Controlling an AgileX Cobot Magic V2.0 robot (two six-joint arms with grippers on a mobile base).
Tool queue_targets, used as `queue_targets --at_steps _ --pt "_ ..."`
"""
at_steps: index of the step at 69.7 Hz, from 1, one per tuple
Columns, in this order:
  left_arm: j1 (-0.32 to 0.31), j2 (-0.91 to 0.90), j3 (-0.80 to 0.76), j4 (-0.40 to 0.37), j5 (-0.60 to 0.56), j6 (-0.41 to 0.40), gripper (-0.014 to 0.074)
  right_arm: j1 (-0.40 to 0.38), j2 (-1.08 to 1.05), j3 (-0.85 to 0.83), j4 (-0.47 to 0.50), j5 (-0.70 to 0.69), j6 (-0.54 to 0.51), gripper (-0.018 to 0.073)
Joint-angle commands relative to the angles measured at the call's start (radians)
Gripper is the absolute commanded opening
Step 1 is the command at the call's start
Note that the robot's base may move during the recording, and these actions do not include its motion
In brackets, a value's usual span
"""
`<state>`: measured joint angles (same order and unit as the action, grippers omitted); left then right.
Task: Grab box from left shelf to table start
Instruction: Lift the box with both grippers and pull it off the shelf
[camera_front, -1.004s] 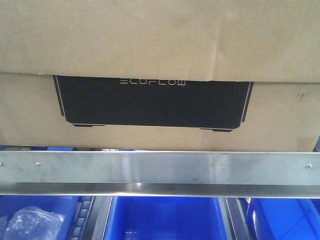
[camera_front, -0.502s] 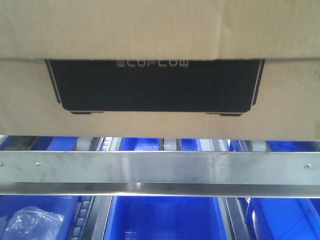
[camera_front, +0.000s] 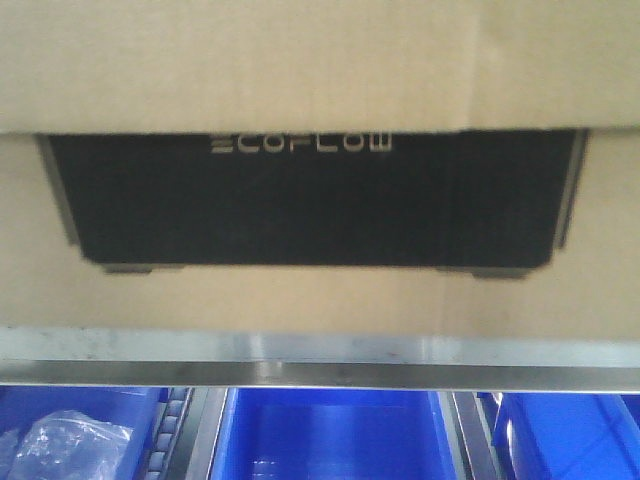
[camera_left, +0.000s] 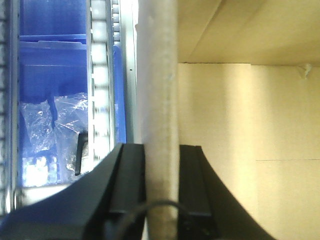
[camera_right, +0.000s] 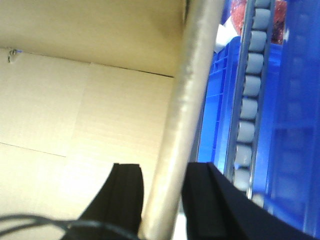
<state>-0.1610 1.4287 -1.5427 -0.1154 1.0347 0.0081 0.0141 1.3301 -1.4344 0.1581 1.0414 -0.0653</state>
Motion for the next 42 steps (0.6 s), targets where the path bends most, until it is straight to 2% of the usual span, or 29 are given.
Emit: queue_targets --at_steps 1,24,42 --pt "-0.009 -0.111 0.033 -0.061 -0.102 -0.008 -0.0097 -0.005 -0.094 0.035 0.008 -0.108 -0.007 0.0058" --pt "-0.076 -0.362 0.34 -0.036 -0.184 -0.008 -0.0097 0.072 -0.328 0.326 0.012 -0.203 -0.007 0.0058" --pt "-0.097 -0.543 0.466 -0.036 -0.244 -0.008 -0.0097 0.075 -0.48 0.394 0.013 -0.203 -0.007 0.0058"
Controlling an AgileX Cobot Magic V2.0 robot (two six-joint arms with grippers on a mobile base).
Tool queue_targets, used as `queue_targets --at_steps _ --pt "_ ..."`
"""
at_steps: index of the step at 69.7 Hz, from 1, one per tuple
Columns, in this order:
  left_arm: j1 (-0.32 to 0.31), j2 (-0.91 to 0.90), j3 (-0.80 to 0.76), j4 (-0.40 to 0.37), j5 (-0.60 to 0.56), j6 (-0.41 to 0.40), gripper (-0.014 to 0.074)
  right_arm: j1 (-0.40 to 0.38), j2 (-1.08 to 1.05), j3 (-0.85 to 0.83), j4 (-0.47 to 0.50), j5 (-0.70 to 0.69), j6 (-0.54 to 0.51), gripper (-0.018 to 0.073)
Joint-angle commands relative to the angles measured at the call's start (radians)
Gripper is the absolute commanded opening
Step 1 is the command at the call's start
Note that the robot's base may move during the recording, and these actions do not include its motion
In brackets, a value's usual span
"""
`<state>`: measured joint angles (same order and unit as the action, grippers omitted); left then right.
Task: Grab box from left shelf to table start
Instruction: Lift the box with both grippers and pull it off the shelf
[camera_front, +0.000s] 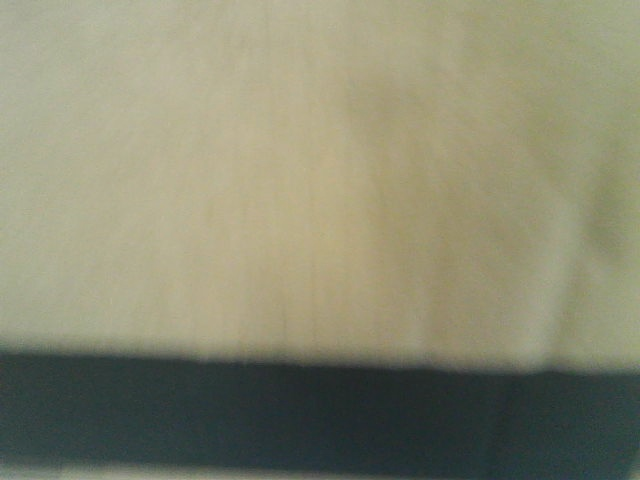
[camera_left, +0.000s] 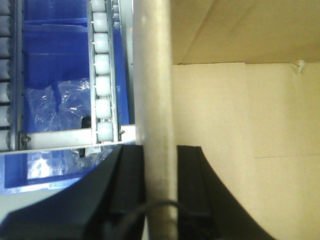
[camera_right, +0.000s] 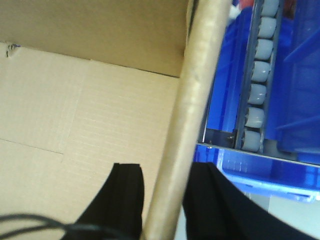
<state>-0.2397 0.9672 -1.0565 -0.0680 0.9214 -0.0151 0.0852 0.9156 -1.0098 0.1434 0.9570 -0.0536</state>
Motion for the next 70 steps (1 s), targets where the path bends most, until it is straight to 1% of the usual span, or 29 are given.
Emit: queue_targets --at_steps 1,18,25,30,41,48,70 --pt "-0.018 -0.089 -0.02 -0.084 -0.133 0.015 -0.0097 0.004 -0.074 -0.03 0.027 -0.12 -0.019 0.0058" --pt "-0.018 -0.224 -0.02 -0.09 -0.157 0.015 -0.0097 0.004 -0.206 -0.034 0.027 -0.127 -0.019 0.0058" --pt "-0.018 -0.27 -0.022 -0.094 -0.177 0.015 -0.0097 0.004 -0.257 -0.034 0.037 -0.154 -0.019 0.0058" --pt "-0.018 -0.293 -0.022 -0.117 -0.199 0.015 -0.0097 0.004 -0.285 -0.034 0.052 -0.178 -0.019 0.0058" --pt "-0.018 -0.338 -0.022 -0.201 -0.272 0.015 -0.0097 0.004 -0.334 -0.034 0.089 -0.244 -0.019 0.0058" --pt "-0.018 -0.348 -0.022 -0.198 -0.299 0.015 -0.0098 0.004 -0.34 -0.034 0.089 -0.264 -0.019 0.0058" --pt "-0.018 -0.348 -0.022 -0.195 -0.299 0.015 -0.0103 0.004 -0.34 -0.034 0.089 -0.27 -0.019 0.0057"
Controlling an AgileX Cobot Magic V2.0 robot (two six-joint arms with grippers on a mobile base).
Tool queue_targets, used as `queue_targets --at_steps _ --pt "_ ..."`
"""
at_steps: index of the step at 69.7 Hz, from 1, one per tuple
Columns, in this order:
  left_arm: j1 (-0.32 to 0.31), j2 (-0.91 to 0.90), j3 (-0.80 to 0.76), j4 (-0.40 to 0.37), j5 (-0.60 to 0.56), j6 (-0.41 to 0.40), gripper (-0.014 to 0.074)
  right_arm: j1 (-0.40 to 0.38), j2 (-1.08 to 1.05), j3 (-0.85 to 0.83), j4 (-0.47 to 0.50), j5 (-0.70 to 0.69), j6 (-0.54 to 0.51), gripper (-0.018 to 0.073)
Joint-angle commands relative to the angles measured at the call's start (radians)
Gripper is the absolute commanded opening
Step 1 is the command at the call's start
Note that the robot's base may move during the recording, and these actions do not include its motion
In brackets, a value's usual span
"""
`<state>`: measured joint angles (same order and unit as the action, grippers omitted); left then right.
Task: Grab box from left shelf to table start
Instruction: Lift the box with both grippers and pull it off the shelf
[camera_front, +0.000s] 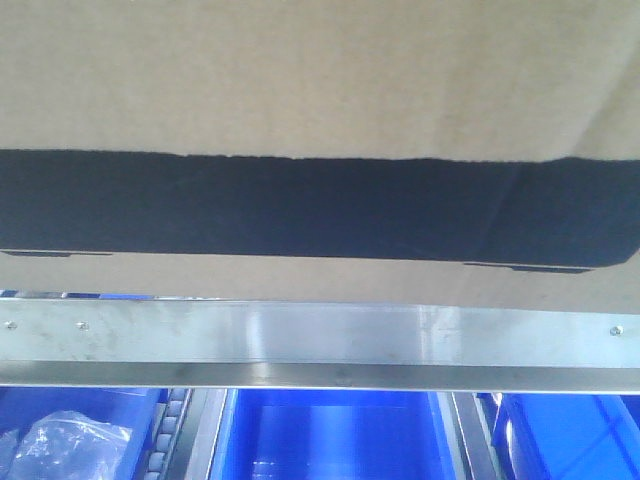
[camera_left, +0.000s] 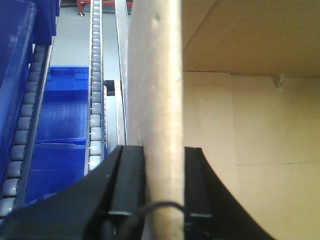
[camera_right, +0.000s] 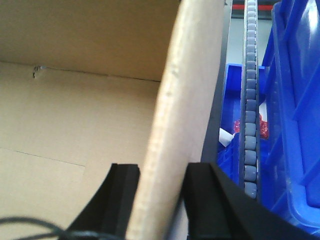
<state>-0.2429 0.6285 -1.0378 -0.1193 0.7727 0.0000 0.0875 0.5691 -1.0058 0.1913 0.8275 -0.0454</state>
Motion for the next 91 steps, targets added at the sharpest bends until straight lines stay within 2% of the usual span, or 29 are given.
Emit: queue_targets --at_steps 1,91 --pt "-0.015 -0.01 -0.04 -0.144 -0.15 0.0 -0.0104 0.002 0.006 -0.038 0.041 -0.14 -0.027 0.0057" --pt "-0.015 -0.01 -0.033 -0.144 -0.146 0.0 -0.0104 0.002 0.006 -0.038 0.041 -0.14 -0.027 0.0057"
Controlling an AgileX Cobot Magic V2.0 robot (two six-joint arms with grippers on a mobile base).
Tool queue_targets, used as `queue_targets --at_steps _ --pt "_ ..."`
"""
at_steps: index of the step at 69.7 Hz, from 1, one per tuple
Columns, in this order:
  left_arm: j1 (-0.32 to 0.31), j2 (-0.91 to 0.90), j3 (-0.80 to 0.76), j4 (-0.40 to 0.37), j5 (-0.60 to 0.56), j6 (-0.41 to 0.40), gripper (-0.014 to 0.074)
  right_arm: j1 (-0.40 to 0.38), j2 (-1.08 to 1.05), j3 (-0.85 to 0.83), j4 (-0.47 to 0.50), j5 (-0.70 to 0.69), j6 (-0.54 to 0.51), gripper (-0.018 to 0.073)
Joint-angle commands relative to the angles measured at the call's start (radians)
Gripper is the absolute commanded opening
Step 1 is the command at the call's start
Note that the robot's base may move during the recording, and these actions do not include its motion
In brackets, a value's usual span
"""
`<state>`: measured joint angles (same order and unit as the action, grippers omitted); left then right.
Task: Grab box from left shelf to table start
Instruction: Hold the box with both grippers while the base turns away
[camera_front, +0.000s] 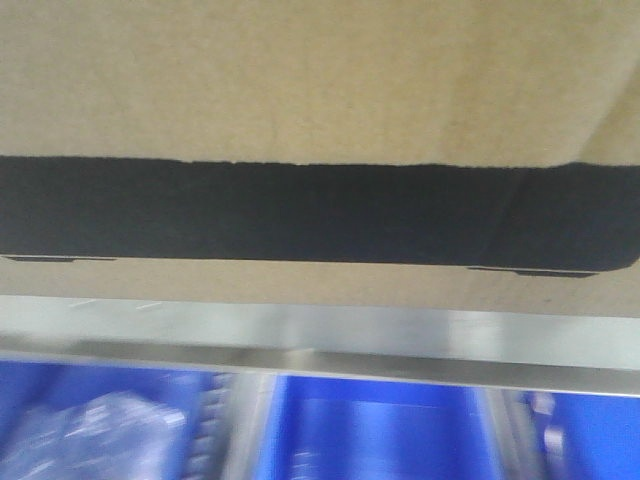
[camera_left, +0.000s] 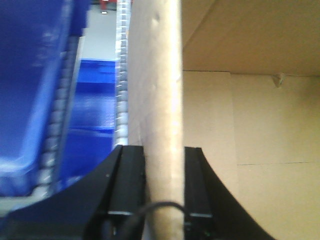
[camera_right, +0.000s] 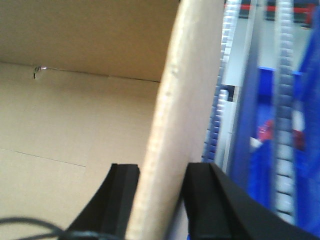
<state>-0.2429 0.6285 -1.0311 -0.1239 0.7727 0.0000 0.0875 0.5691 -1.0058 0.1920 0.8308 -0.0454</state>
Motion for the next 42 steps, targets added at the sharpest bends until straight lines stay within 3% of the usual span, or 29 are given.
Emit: queue_targets --at_steps 1,42 --pt "-0.015 -0.01 -0.039 -0.139 -0.146 0.0 -0.0104 0.002 0.006 -0.038 0.041 -0.143 -0.027 0.0057" --pt "-0.015 -0.01 -0.039 -0.139 -0.146 0.0 -0.0104 0.002 0.006 -0.038 0.041 -0.143 -0.027 0.0057"
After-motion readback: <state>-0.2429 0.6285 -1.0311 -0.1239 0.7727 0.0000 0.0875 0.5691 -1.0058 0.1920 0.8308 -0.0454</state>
